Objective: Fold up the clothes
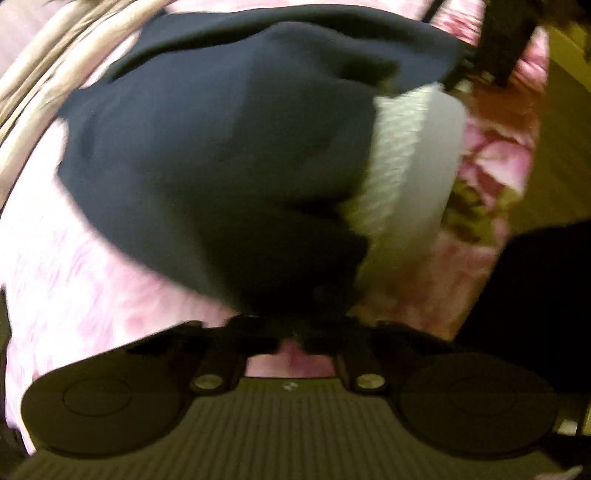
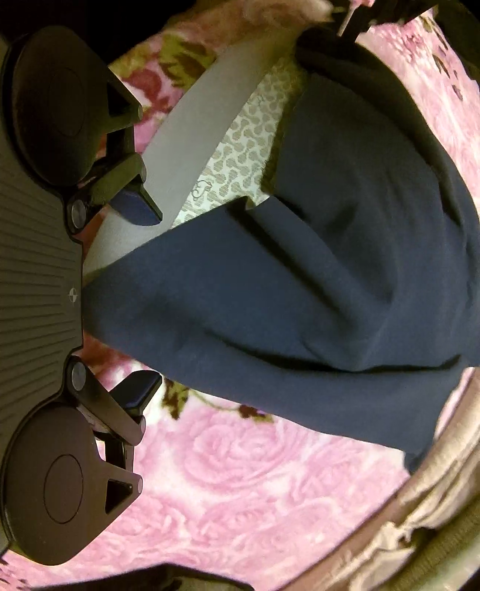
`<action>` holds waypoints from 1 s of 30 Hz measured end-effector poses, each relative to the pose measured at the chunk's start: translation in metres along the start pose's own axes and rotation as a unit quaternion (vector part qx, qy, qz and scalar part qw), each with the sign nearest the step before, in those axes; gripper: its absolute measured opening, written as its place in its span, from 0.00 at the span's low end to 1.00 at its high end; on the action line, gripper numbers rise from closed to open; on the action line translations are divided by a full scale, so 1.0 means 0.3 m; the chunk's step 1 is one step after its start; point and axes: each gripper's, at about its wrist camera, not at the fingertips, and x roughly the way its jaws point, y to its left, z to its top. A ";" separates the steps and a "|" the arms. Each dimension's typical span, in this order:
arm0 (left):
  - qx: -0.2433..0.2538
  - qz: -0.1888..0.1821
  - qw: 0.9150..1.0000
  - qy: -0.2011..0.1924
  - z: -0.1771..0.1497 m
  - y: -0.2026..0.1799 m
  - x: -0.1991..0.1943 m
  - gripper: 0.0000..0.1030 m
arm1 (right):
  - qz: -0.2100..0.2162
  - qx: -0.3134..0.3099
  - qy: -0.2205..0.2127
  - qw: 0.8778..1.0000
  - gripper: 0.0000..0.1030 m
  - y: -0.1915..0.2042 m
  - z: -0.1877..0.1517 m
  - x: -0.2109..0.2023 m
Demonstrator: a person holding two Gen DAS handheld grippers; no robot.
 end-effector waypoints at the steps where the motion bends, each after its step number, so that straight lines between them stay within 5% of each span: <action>1: -0.013 0.004 1.000 -0.010 -0.021 0.016 -0.022 0.01 | -0.009 -0.001 -0.007 1.000 0.86 0.014 0.004 -0.001; 5: -0.046 0.009 0.998 -0.035 -0.120 0.057 -0.098 0.00 | -0.044 0.011 -0.030 0.999 0.68 0.057 0.030 -0.010; 11: -0.045 0.022 0.998 -0.033 -0.188 0.053 -0.141 0.00 | -0.090 0.033 -0.035 0.995 0.68 0.125 0.088 -0.023; 13: -0.039 0.040 0.997 -0.049 -0.163 0.032 -0.145 0.08 | -0.095 0.023 -0.039 0.994 0.69 0.143 0.080 -0.025; 15: -0.033 0.048 0.996 -0.071 -0.129 0.010 -0.157 0.35 | -0.092 0.010 -0.038 0.995 0.69 0.146 0.072 -0.023; 20: 0.038 0.044 0.993 -0.105 0.021 -0.130 -0.102 0.48 | -0.071 -0.004 -0.043 0.997 0.69 0.141 0.010 -0.010; 22: 0.073 0.062 0.991 -0.092 0.074 -0.182 -0.043 0.49 | -0.063 -0.002 -0.047 0.997 0.78 0.129 0.006 -0.012; 23: 0.089 0.081 0.990 -0.074 0.089 -0.197 -0.007 0.49 | -0.060 -0.001 -0.052 0.997 0.81 0.119 0.005 -0.015; 25: 0.095 0.112 0.988 -0.040 0.101 -0.192 0.046 0.34 | -0.049 -0.007 -0.059 0.997 0.81 0.103 0.004 -0.017; 26: 0.077 0.118 0.990 -0.028 0.097 -0.167 0.055 0.07 | -0.042 -0.012 -0.062 0.997 0.81 0.097 0.004 -0.017; 30: -0.079 0.127 0.989 0.000 0.004 0.004 -0.032 0.03 | -0.021 -0.024 -0.073 0.997 0.81 0.090 -0.002 -0.021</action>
